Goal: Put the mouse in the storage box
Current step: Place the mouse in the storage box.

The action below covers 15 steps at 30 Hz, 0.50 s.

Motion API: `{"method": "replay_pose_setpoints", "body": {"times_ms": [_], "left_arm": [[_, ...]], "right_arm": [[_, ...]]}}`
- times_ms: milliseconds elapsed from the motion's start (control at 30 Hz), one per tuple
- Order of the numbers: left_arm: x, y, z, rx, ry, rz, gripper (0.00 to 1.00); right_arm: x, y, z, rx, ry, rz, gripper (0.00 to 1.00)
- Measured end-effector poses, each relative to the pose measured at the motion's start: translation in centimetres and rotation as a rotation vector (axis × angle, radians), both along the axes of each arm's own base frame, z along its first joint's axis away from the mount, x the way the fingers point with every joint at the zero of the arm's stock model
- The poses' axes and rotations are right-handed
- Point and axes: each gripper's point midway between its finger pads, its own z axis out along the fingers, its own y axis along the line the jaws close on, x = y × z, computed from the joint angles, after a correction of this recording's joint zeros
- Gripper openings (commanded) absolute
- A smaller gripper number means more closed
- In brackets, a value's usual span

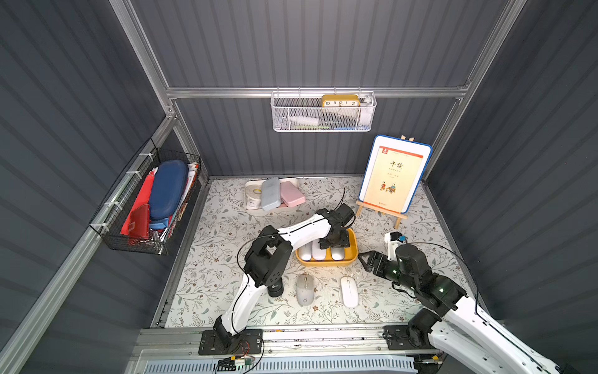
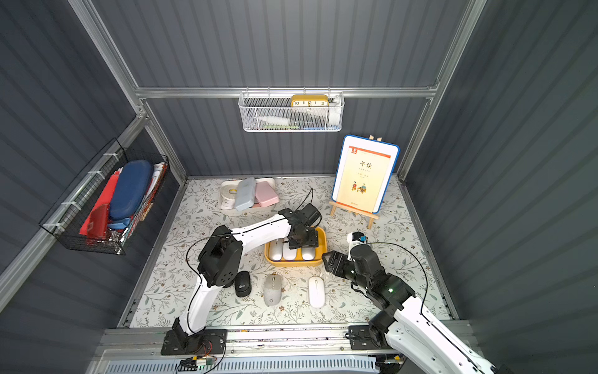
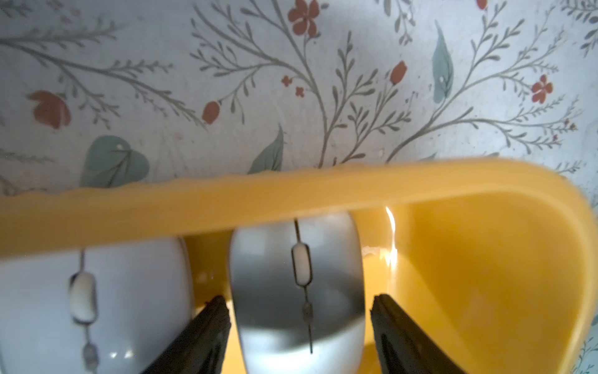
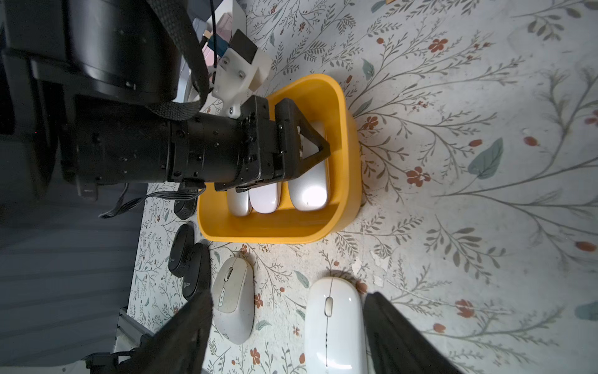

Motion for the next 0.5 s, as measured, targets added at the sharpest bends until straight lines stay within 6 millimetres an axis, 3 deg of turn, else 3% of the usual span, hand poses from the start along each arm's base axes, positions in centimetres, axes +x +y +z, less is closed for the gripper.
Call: {"method": "replay_pose_setpoints", "body": {"times_ms": [333,433,500], "left_arm": [[0.4,-0.5,3.0,-0.004,-0.029,0.0,0.73],[0.5,-0.8,5.7,-0.009,-0.077,-0.001,0.74],[-0.1,-0.6,8.6,-0.032,-0.125,0.001,0.74]], "right_arm": [[0.0,0.2,-0.3,-0.013,0.009,0.02,0.78],[0.0,0.3,-0.4,-0.028,0.023,0.028,0.77],[0.0,0.4,-0.7,-0.05,0.055,0.032,0.75]]}}
